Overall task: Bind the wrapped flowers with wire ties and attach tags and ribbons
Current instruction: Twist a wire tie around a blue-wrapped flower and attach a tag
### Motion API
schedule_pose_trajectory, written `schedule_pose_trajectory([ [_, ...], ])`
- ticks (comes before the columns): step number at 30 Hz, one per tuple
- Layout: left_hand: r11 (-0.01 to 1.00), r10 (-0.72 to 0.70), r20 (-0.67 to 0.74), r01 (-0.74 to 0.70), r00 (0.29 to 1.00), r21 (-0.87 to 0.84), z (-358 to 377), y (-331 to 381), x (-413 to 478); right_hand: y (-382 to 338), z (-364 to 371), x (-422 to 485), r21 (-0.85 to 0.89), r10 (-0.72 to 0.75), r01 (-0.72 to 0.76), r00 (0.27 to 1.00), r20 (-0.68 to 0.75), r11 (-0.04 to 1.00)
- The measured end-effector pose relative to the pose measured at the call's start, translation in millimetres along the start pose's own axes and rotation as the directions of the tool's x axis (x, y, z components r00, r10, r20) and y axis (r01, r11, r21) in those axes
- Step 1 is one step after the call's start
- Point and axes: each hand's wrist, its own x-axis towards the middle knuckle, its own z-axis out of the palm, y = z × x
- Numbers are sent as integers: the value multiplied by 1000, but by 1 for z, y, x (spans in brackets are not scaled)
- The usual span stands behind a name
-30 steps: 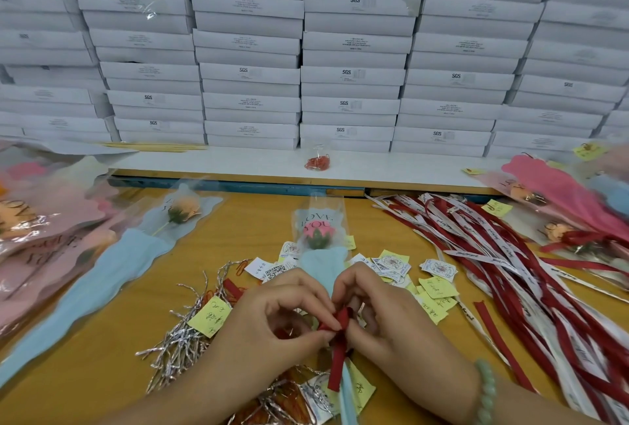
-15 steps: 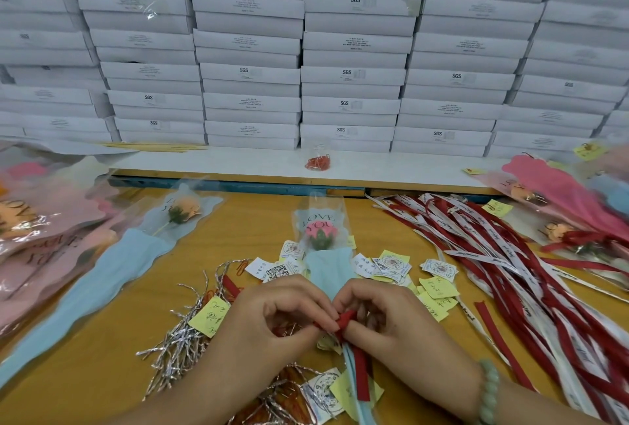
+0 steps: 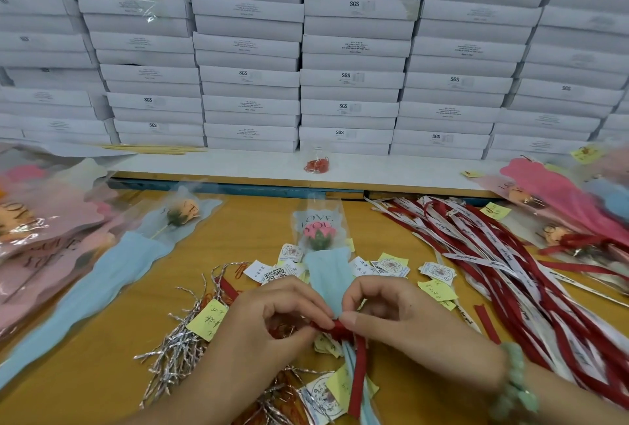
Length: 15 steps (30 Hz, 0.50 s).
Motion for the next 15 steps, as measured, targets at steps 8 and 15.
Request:
schedule_pose_trajectory([
  [8,999,-32,-7,32,999,12,1,6,-1,-1,-15,1,-63,109,-112,993,-50,992],
  [15,998,-39,24,38,999,51,1,3,-3,0,-21,-1,-414,106,-174,977,-183,894],
])
